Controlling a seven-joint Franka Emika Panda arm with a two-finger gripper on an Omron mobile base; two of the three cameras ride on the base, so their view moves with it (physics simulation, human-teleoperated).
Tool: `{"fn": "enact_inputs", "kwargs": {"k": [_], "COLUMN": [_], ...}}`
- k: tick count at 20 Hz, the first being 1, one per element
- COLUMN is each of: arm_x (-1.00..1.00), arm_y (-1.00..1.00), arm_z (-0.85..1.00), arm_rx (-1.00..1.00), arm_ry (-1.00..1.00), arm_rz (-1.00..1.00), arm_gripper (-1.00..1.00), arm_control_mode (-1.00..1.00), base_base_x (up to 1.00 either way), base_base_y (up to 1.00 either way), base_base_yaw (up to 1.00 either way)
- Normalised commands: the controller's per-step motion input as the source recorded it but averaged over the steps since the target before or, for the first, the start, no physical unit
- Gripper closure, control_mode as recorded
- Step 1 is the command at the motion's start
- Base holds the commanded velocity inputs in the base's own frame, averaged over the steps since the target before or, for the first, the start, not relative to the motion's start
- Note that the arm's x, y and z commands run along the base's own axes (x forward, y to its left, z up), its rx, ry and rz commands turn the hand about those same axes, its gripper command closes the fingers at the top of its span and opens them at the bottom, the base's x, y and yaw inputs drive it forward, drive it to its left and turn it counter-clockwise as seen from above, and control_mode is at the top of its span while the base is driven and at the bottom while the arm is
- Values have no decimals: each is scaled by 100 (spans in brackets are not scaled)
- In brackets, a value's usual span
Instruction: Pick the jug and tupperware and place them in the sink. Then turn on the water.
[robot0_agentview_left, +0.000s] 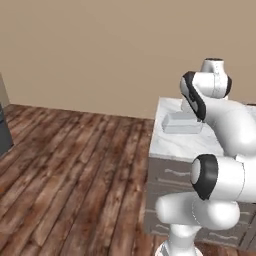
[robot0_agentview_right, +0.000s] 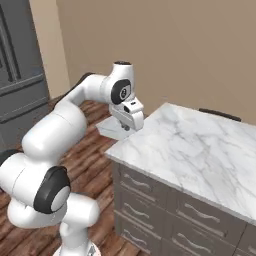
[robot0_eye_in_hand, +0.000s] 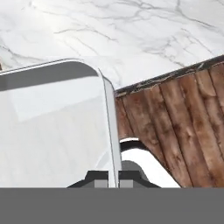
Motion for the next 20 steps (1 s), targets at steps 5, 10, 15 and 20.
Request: {"fn": "enact_inputs", "kwargs": {"k": [5,10,15,20], "arm_x": [0,0,0,0], "arm_y": [0,0,0,0], "arm_z": [0,0,0,0], "arm_rx": [0,0,0,0], "arm_ry": [0,0,0,0], "arm_rz": [0,0,0,0], "arm_gripper": [100,100,100,100], "arm_control_mode": [100,100,100,100], "base_base_x": [15,48,81,86], "base_base_y": [88,60,42,42], "base_base_yaw": [78,81,75,72]}}
